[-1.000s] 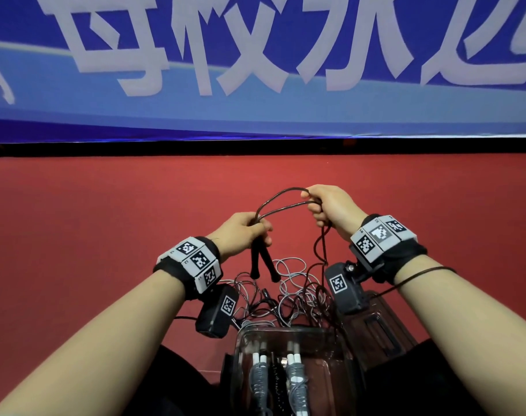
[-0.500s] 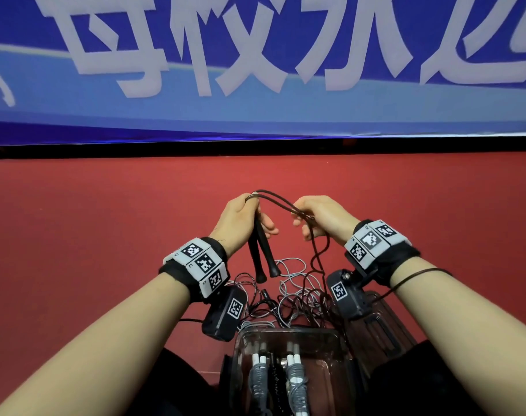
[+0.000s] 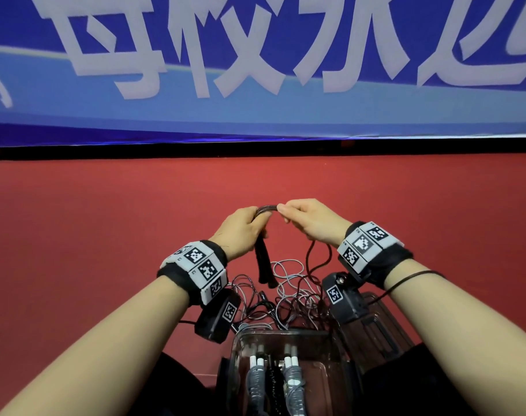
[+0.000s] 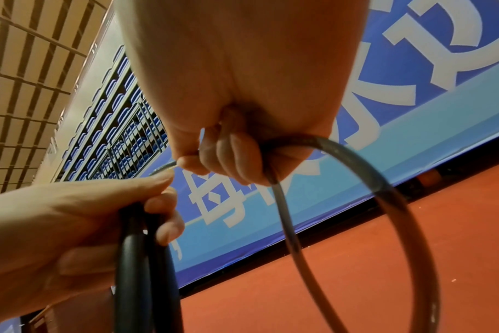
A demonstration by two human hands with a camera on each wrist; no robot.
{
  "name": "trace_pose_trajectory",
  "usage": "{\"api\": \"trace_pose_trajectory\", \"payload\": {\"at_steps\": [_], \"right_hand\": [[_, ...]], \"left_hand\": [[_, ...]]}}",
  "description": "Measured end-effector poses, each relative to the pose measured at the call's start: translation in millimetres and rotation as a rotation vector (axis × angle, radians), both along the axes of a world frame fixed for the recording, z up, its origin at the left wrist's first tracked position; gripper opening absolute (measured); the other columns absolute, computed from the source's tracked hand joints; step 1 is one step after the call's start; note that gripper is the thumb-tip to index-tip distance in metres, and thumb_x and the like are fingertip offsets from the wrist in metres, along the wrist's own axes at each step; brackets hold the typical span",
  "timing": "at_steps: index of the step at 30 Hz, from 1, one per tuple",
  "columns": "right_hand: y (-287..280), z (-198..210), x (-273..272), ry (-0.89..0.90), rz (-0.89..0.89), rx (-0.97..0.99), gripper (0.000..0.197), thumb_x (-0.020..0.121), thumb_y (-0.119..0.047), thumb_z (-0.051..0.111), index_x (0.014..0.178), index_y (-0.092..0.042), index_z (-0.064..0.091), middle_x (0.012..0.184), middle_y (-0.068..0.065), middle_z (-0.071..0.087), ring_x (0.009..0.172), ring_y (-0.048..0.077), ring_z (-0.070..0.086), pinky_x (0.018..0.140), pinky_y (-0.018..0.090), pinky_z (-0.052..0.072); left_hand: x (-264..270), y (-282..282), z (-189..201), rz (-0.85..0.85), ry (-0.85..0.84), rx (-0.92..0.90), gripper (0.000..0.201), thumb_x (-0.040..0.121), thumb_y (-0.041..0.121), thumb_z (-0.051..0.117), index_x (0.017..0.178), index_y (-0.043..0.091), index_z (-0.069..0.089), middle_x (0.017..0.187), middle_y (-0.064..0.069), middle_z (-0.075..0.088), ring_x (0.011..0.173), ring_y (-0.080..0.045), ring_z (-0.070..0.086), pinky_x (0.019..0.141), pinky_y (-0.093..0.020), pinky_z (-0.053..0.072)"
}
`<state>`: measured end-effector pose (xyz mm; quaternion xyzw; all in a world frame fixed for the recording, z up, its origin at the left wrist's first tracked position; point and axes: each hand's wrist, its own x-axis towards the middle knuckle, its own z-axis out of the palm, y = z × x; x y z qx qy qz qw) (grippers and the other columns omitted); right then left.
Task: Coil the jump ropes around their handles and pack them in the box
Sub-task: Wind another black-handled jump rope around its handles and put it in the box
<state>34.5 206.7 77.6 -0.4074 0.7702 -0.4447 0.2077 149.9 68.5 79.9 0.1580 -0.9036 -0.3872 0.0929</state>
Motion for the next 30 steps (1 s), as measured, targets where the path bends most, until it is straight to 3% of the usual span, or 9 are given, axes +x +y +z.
{"api": "trace_pose_trajectory", "payload": {"at_steps": [2, 5, 11, 13, 15, 18, 20, 26, 30], "right_hand": [[0, -1, -3, 0.031, -0.005, 0.014, 0.039, 0.101, -0.039, 0.044, 0.067, -0.021, 0.051, 0.040, -0.015, 0.036, 0.040, 0.008, 0.025, 0.040, 0.021, 0.022], [1, -4, -5, 0.051, -0.038, 0.018, 0.041, 0.101, -0.041, 0.044, 0.065, -0.022, 0.049, 0.042, -0.014, 0.036, 0.039, 0.006, 0.027, 0.042, 0.020, 0.024], [-4, -5, -7, -0.049, -0.072, -0.026, 0.039, 0.100, -0.040, 0.046, 0.068, -0.019, 0.050, 0.041, -0.014, 0.032, 0.039, 0.008, 0.025, 0.039, 0.019, 0.022], [-6, -3, -7, -0.110, -0.088, -0.056, 0.038, 0.100, -0.039, 0.046, 0.068, -0.018, 0.048, 0.043, -0.014, 0.030, 0.039, 0.007, 0.023, 0.038, 0.018, 0.020], [-7, -1, -5, -0.152, -0.093, -0.077, 0.038, 0.101, -0.037, 0.046, 0.067, -0.018, 0.047, 0.045, -0.014, 0.028, 0.039, 0.006, 0.021, 0.037, 0.017, 0.019], [-6, 0, -5, -0.172, -0.085, -0.095, 0.038, 0.101, -0.037, 0.045, 0.067, -0.019, 0.046, 0.046, -0.014, 0.028, 0.040, 0.006, 0.021, 0.037, 0.017, 0.017], [-6, 1, -6, -0.177, -0.087, -0.112, 0.038, 0.101, -0.037, 0.045, 0.067, -0.019, 0.048, 0.048, -0.012, 0.028, 0.041, 0.007, 0.021, 0.038, 0.018, 0.017], [-7, 2, -4, -0.214, -0.085, -0.171, 0.036, 0.101, -0.037, 0.047, 0.073, -0.016, 0.058, 0.053, -0.007, 0.035, 0.039, 0.005, 0.026, 0.039, 0.018, 0.021], [-9, -5, -2, -0.251, -0.077, -0.176, 0.036, 0.101, -0.036, 0.046, 0.078, -0.014, 0.060, 0.053, -0.007, 0.043, 0.040, 0.005, 0.035, 0.043, 0.018, 0.034]], "left_hand": [[2, 1, 2, -0.045, 0.022, 0.174, 0.027, 0.104, 0.026, 0.043, 0.083, 0.012, 0.051, 0.074, -0.005, 0.064, 0.041, -0.012, 0.049, 0.042, -0.023, 0.041], [4, 0, 5, -0.114, 0.025, 0.243, 0.020, 0.102, 0.021, 0.048, 0.087, 0.009, 0.050, 0.074, -0.008, 0.063, 0.040, -0.011, 0.051, 0.041, -0.022, 0.043], [4, -2, -4, -0.154, -0.079, 0.046, 0.010, 0.095, 0.019, 0.061, 0.097, 0.017, 0.051, 0.078, -0.006, 0.062, 0.050, -0.011, 0.055, 0.045, -0.020, 0.044], [4, -3, -4, -0.154, -0.062, -0.024, 0.004, 0.096, 0.017, 0.056, 0.094, 0.018, 0.054, 0.085, -0.004, 0.066, 0.056, -0.005, 0.056, 0.048, -0.013, 0.041], [3, -5, -2, -0.133, -0.034, -0.091, 0.010, 0.099, 0.018, 0.050, 0.093, 0.018, 0.057, 0.086, 0.002, 0.070, 0.060, 0.003, 0.054, 0.052, -0.008, 0.037], [2, -4, 1, -0.094, -0.004, -0.168, 0.025, 0.102, 0.031, 0.046, 0.096, 0.013, 0.062, 0.076, 0.011, 0.061, 0.061, 0.003, 0.049, 0.056, -0.013, 0.036], [2, -4, 1, -0.088, 0.033, -0.160, 0.030, 0.103, 0.034, 0.044, 0.099, 0.011, 0.062, 0.080, 0.004, 0.056, 0.066, -0.008, 0.050, 0.063, -0.024, 0.039], [1, -1, 6, -0.018, 0.225, 0.027, 0.024, 0.104, 0.029, 0.040, 0.095, 0.013, 0.054, 0.070, 0.002, 0.049, 0.055, -0.014, 0.045, 0.054, -0.028, 0.037], [-6, 5, 10, 0.096, 0.359, 0.323, 0.020, 0.105, 0.025, 0.038, 0.092, 0.011, 0.043, 0.065, -0.002, 0.046, 0.048, -0.014, 0.043, 0.049, -0.026, 0.038]]}}
